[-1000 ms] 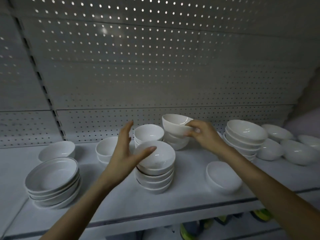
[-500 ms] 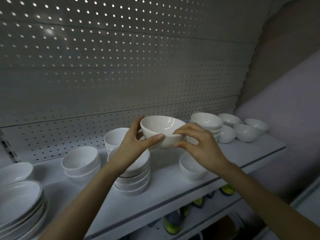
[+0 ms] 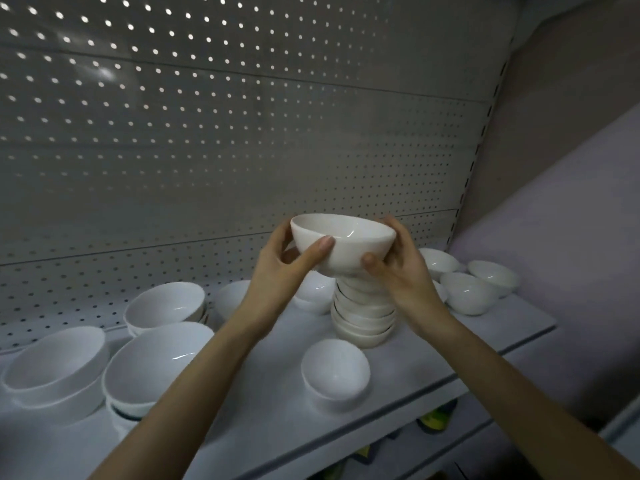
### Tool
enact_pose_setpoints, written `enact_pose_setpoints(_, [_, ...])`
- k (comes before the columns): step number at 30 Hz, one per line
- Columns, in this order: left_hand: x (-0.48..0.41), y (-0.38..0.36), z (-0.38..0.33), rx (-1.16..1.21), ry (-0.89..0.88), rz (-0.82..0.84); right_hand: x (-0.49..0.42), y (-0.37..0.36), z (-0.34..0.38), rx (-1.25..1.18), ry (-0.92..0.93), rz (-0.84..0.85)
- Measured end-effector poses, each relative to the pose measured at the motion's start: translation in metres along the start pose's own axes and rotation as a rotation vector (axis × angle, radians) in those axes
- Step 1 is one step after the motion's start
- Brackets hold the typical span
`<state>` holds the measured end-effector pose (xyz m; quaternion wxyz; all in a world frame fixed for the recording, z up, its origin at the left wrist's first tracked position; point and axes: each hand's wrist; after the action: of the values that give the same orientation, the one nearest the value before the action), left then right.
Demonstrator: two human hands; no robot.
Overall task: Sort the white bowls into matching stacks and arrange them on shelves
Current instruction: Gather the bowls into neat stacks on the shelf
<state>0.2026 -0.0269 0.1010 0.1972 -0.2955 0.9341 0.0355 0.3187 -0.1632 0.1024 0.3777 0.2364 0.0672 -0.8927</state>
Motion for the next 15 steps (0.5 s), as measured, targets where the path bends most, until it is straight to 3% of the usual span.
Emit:
enact_pose_setpoints(7, [-0.034, -0.044, 0.033, 0.002, 0.03, -0.085, -0.039, 0.057, -0.031, -0.046, -0.093, 0.128])
enact_pose_setpoints(15, [-0.049, -0.062, 0.071, -0.162, 0.099, 0.003, -0.059, 0.102, -0.078, 0.003, -0.155, 0.254])
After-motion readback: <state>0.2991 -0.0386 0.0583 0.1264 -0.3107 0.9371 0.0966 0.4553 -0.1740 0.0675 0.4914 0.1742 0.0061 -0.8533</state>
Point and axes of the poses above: each hand's wrist, its own x-axis away from the middle knuckle, its own y-axis out of the back of the hand, z = x × y
